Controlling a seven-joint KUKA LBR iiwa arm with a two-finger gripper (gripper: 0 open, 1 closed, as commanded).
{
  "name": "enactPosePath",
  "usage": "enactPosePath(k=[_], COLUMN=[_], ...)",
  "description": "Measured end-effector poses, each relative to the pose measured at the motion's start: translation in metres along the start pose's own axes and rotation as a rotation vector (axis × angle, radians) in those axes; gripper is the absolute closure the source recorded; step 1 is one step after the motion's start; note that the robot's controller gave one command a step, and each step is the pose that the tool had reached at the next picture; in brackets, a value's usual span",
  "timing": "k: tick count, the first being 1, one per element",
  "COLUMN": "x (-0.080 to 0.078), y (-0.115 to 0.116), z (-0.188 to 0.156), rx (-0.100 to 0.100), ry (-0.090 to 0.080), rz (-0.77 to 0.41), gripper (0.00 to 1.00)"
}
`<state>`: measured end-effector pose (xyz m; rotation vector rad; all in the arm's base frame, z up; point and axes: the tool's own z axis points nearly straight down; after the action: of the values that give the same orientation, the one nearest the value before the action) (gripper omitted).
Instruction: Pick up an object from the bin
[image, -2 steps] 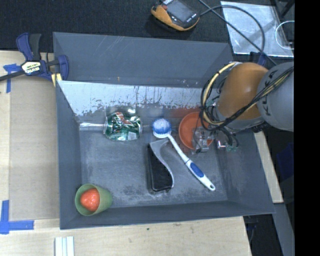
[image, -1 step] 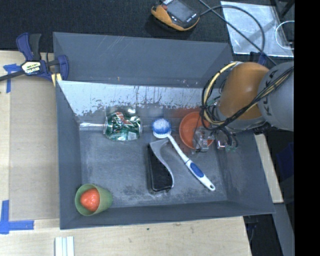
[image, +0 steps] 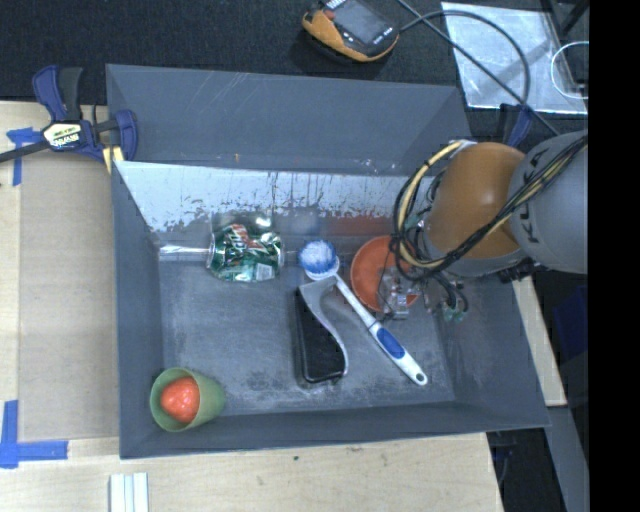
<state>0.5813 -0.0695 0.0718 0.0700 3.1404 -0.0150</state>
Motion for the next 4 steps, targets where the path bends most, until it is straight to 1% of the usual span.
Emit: enactPosePath(k=[1,2,3,4], x=[-0.026,-0.005,-0.019,-0.026], y=[0.053,-0.051,-0.031,0.003], z=[0.0,-0.011,-0.004,0.001], rx=[-0.004,0.0,-0.001,0.001], ry=[-0.001,0.0,-0.005,-0.007], rz=[-0.154,-0.23,-0.332,-0.583], gripper=[1.0,1.0,1.0,1.0])
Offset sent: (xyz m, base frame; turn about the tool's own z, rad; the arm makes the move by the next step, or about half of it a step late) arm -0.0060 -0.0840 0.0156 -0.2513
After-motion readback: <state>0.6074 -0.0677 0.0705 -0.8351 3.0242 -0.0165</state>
